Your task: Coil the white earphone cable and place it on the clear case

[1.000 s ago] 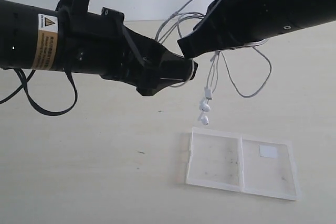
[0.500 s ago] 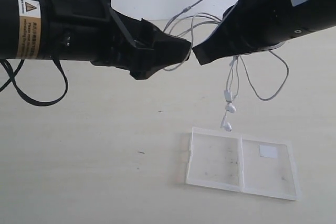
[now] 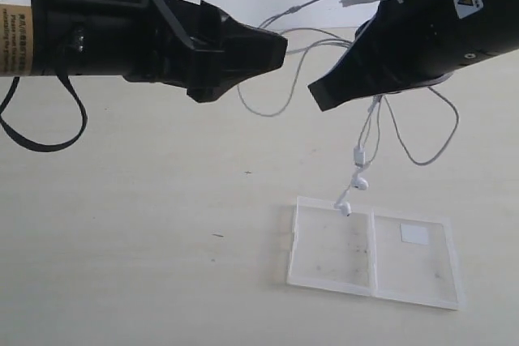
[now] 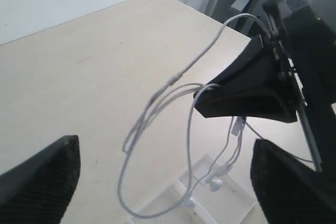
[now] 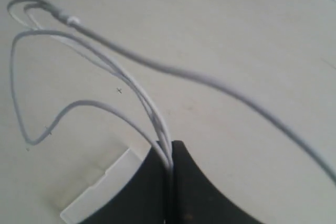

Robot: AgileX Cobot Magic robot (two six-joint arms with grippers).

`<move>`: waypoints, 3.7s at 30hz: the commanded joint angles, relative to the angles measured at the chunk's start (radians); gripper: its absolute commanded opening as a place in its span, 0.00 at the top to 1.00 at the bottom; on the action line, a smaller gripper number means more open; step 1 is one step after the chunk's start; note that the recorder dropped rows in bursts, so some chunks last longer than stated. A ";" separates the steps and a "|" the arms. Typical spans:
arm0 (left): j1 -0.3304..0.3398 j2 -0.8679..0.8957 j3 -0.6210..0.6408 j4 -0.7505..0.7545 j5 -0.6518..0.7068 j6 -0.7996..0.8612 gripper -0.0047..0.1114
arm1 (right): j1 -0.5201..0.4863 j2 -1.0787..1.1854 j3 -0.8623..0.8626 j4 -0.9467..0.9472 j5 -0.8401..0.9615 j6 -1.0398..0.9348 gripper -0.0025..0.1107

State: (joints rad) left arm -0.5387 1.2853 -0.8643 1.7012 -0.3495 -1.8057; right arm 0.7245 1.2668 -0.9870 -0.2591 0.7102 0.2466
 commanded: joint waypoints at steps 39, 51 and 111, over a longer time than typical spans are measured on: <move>0.001 -0.772 0.447 0.043 0.336 -0.034 0.96 | -0.003 -0.055 0.302 -0.146 -0.032 0.027 0.98; 0.001 -0.823 0.460 0.043 0.314 -0.034 0.96 | -0.003 0.002 0.370 -0.186 -0.196 0.048 0.98; 0.001 -0.823 0.484 0.043 0.314 -0.057 0.96 | -0.003 0.196 0.422 -0.041 -0.226 -0.112 0.34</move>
State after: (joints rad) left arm -0.5387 0.4675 -0.3849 1.7450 -0.0342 -1.8566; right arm 0.7245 1.4858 -0.5682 -0.3814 0.4707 0.2135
